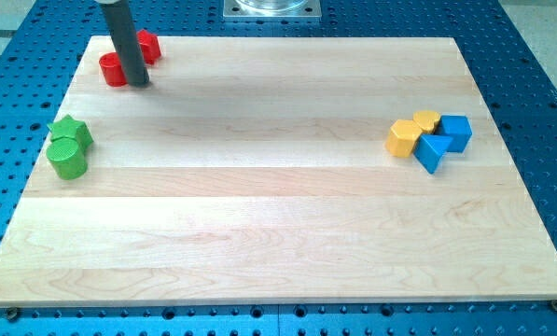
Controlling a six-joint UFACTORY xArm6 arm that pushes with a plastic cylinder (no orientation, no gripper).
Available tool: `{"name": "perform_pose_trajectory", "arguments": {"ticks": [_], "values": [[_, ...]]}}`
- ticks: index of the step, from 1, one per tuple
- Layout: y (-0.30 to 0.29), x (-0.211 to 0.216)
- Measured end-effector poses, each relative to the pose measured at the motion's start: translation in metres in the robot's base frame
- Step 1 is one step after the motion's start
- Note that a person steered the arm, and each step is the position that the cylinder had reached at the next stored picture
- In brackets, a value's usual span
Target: Place your arm to the right of cube
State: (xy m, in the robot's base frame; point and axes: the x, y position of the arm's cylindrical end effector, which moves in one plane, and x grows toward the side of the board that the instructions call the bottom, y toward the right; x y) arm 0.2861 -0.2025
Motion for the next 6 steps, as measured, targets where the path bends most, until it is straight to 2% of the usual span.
{"name": "perform_pose_trajectory", "arguments": {"ticks": [1, 3, 4, 5, 6], "values": [[0.038, 0.019], [0.266, 0.005], [0.386, 0.021], [0.473, 0.049], [0.498, 0.093]]}}
